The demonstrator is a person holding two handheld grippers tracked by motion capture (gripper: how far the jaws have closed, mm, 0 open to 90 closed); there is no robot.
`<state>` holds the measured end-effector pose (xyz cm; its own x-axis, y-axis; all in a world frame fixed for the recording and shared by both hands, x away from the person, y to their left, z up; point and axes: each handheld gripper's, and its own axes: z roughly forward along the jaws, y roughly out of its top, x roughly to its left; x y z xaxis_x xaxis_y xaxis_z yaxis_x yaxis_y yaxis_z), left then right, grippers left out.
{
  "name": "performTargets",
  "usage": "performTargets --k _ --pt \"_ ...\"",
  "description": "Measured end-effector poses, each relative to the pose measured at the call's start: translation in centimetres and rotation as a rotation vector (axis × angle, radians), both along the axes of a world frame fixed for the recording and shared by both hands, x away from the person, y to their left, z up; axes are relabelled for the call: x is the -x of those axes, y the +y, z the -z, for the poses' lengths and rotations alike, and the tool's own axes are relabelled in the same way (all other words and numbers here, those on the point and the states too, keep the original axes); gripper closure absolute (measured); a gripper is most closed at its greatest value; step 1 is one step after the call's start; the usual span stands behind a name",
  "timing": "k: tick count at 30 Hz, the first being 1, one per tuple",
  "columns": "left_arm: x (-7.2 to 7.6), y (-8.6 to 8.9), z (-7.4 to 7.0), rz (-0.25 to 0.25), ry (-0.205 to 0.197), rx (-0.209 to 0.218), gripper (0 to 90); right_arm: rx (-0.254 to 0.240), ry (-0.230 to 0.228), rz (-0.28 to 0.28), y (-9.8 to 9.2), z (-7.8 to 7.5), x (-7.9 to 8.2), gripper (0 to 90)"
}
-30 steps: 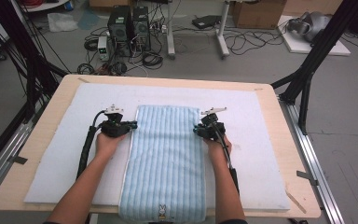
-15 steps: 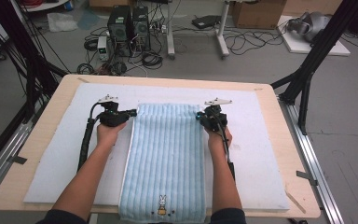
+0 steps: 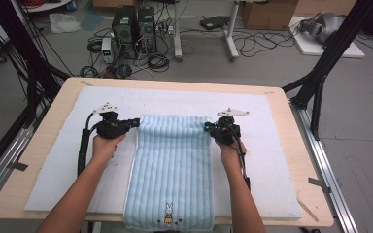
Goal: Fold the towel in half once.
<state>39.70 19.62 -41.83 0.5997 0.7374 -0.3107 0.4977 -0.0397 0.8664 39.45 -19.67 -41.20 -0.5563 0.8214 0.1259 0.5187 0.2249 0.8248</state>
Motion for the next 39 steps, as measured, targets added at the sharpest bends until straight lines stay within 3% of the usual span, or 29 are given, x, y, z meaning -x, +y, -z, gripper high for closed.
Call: performTargets --k 5,6,12,22,29,39 --pt "0.9 0.1 0.0 0.032 0.004 -0.010 88.7 -0.005 0.003 -0.027 -0.3 0.0 1.4 86.1" --pt "1.5 0.1 -0.1 0.033 -0.014 0.008 88.7 -0.007 -0.002 -0.035 -0.4 -0.1 1.7 86.0" --pt "3.0 0.2 0.0 0.059 -0.022 -0.005 88.7 -0.010 -0.006 -0.069 -0.5 -0.1 3.5 85.6" --pt "5.6 0.4 0.4 0.109 -0.034 -0.026 88.6 -0.032 0.033 -0.103 -1.3 0.8 6.4 85.1" --pt "7.7 0.7 1.5 0.141 -0.017 -0.042 88.6 -0.037 0.046 -0.130 -1.5 1.4 8.3 85.0" --pt "9.0 0.7 2.6 0.176 0.002 -0.082 88.5 -0.021 0.072 -0.138 -1.6 2.2 9.6 83.4"
